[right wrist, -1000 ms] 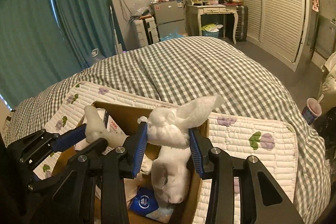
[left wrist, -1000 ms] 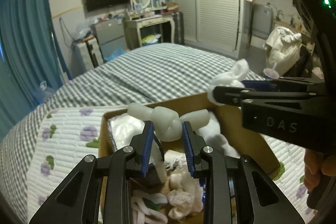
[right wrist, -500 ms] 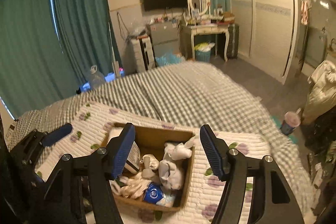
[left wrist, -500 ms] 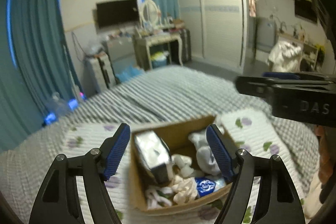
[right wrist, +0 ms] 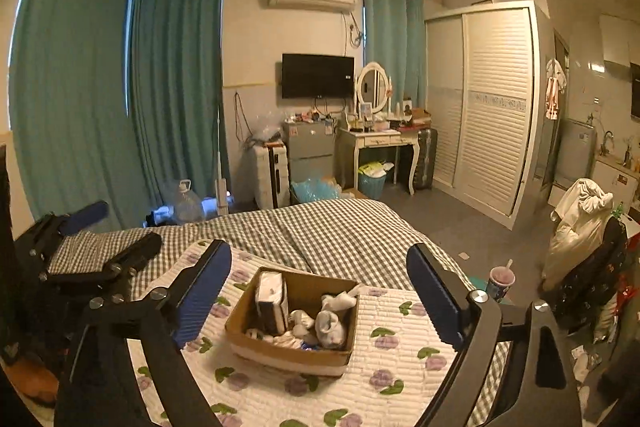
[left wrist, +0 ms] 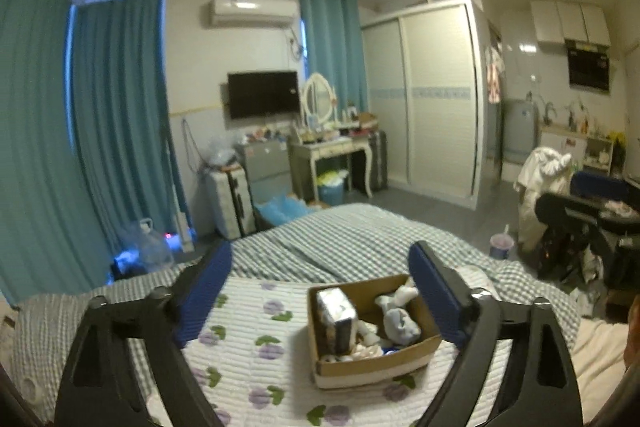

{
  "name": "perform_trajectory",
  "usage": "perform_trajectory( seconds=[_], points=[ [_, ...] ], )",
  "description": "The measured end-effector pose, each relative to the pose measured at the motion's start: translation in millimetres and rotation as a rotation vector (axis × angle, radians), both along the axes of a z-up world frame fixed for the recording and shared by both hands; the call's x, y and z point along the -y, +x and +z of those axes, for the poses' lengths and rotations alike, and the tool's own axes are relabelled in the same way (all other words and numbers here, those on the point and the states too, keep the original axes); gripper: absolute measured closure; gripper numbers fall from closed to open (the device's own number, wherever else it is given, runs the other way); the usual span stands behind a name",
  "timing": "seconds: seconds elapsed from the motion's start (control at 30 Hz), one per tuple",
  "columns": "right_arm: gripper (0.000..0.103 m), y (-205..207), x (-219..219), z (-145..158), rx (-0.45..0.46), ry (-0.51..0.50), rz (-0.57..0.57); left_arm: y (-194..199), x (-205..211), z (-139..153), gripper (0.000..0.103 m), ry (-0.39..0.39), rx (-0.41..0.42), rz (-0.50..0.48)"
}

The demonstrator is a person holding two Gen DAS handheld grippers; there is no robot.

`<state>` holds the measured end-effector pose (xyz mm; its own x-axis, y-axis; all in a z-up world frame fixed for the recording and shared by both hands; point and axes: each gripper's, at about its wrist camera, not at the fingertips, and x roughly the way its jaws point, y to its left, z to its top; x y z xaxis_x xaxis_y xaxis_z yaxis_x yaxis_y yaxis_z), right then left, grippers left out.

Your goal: Organize soft objects

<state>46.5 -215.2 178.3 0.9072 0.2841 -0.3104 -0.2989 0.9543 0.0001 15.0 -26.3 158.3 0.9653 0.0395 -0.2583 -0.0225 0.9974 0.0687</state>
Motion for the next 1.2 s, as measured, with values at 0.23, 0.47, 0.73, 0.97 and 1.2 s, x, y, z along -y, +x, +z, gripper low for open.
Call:
perform_trajectory(
  seconds=[0.23,0.47,0.73,0.97,1.2],
  points=[
    [0.0,-19,-5,-61,-0.015,0.033,-0.013,-22,-18,-41,0.0,-0.082,-0.011,0.001],
    [0.0,14,-13,-145,-0.076,0.037,-0.039,-6,-8,-110,0.0,-0.026,-0.012,0.097],
    [0.0,40,-6,-210,-0.136,0.03,-0.069,15,-1,-165,0.0,0.001,-0.068,0.106],
    [0.0,47,-5,-221,-0.166,0.041,-0.055,18,-7,-175,0.0,-0.01,-0.097,0.106],
    [0.0,44,-4,-215,-0.169,0.053,-0.054,19,-16,-178,0.0,-0.037,-0.116,0.108]
  ],
)
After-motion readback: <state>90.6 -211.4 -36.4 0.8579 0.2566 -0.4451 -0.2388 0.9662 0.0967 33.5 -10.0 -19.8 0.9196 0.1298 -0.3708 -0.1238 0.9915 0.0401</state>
